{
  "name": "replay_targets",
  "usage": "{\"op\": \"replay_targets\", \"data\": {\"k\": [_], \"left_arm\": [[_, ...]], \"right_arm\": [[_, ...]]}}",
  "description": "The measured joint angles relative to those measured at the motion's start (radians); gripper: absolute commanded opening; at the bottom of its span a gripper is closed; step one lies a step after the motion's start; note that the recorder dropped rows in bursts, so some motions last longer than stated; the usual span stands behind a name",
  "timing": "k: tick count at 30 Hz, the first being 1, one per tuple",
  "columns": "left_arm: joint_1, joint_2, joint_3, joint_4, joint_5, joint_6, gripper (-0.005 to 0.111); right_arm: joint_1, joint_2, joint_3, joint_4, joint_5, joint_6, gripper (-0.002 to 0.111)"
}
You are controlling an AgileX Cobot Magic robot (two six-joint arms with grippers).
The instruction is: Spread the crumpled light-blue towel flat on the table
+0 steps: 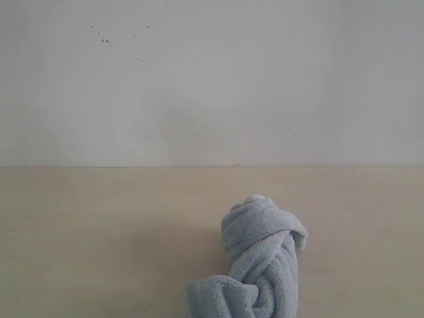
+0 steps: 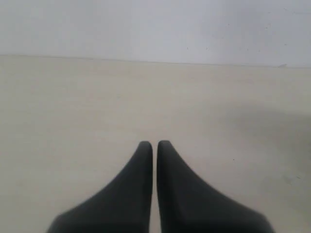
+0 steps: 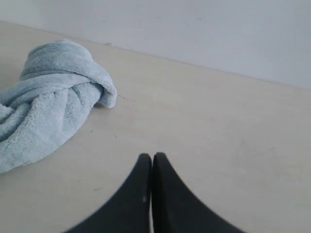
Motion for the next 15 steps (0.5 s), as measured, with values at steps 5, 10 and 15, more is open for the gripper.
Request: {"op": "replay_targets", "data": {"k": [5, 10, 15], "left_arm": [[0.0, 0.0, 0.0, 0.0, 0.0, 0.0, 0.004], [0.0, 0.0, 0.0, 0.0, 0.0, 0.0, 0.004], [0.0, 0.0, 0.0, 0.0, 0.0, 0.0, 0.004]], "right_arm": [[0.022, 0.0, 0.0, 0.0, 0.0, 0.0, 0.0], [0.022, 0.0, 0.0, -0.003, 0.0, -0.008, 0.0], [0.022, 0.0, 0.0, 0.041, -0.067, -0.036, 0.0]]}}
